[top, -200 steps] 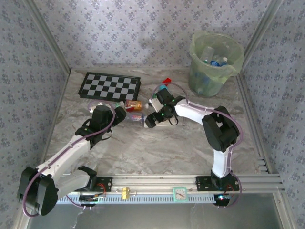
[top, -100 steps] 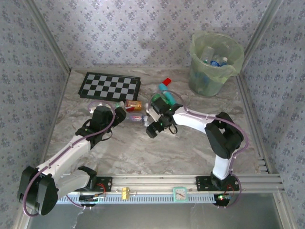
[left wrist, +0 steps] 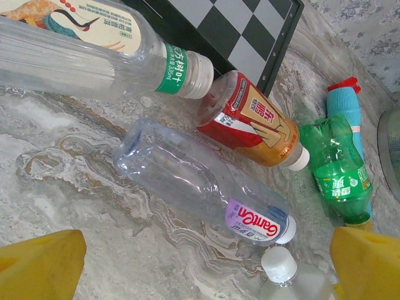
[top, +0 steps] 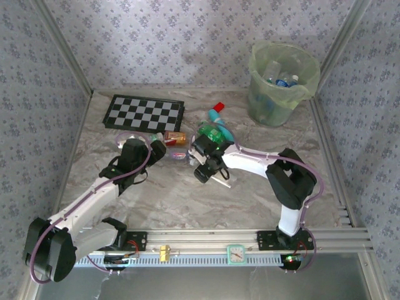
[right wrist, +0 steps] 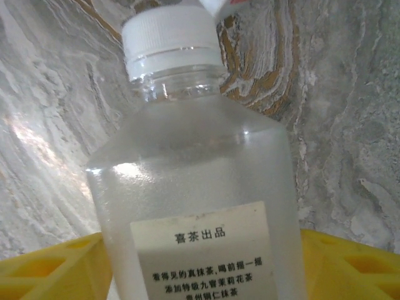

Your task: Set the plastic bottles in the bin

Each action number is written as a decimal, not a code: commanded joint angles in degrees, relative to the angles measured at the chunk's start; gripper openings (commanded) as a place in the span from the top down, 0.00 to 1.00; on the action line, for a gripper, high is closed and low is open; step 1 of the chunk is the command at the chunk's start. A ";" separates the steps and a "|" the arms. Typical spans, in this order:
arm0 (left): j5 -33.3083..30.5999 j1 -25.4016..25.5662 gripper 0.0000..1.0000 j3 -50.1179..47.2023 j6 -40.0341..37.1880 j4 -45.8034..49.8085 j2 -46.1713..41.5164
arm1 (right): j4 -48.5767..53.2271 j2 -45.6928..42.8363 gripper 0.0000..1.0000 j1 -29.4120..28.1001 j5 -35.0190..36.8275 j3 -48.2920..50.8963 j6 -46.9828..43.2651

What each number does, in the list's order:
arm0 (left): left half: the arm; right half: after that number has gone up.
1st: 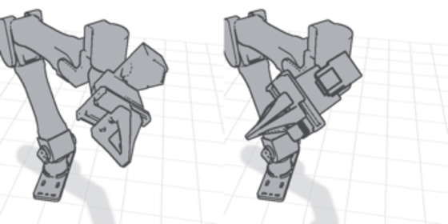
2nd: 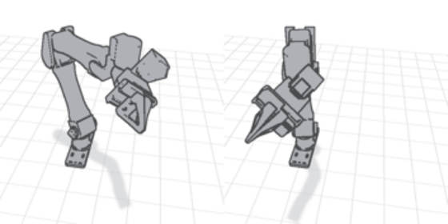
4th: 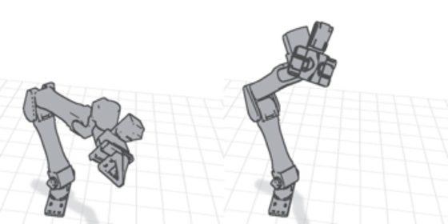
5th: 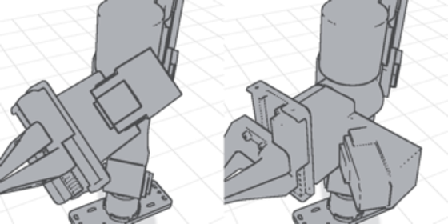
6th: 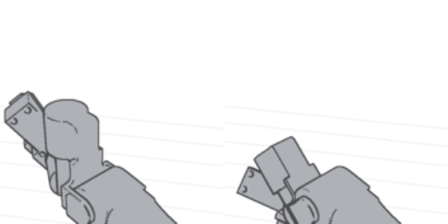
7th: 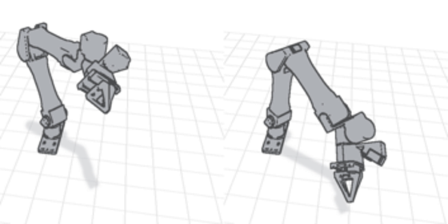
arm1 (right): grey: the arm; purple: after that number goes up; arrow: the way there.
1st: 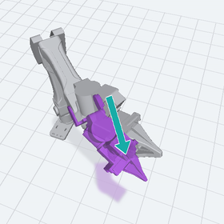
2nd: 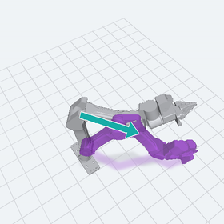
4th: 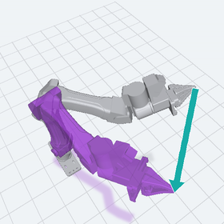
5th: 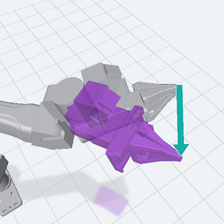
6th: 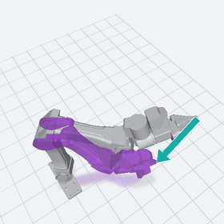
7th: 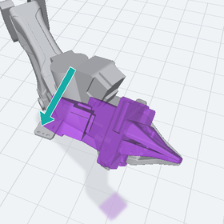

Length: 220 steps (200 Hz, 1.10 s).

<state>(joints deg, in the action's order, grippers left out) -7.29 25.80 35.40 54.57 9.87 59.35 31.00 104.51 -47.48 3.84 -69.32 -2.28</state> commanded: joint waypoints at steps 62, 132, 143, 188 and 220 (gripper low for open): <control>0.39 -0.42 0.00 0.31 0.11 -1.16 0.15 | 3.13 -0.50 0.53 -1.08 -1.71 -0.76 -0.07; 0.92 -0.40 0.00 -0.15 -0.58 -2.37 0.48 | -7.79 -22.56 0.53 9.47 -19.48 5.85 6.29; 0.97 -0.40 0.00 -0.10 -0.73 -2.69 0.67 | -10.66 -25.78 0.53 12.41 -22.13 6.62 8.69; 1.51 -0.40 0.00 -0.07 -1.52 -3.86 1.93 | -13.53 -34.79 0.54 23.17 -20.33 3.39 14.35; 2.41 -0.40 0.00 0.42 -2.08 -4.86 3.23 | -15.20 -36.18 0.54 30.05 -13.08 -4.51 13.19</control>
<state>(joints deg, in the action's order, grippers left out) -6.39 25.82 35.40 53.95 6.81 61.65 19.44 69.89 -21.04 -14.63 -67.05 10.09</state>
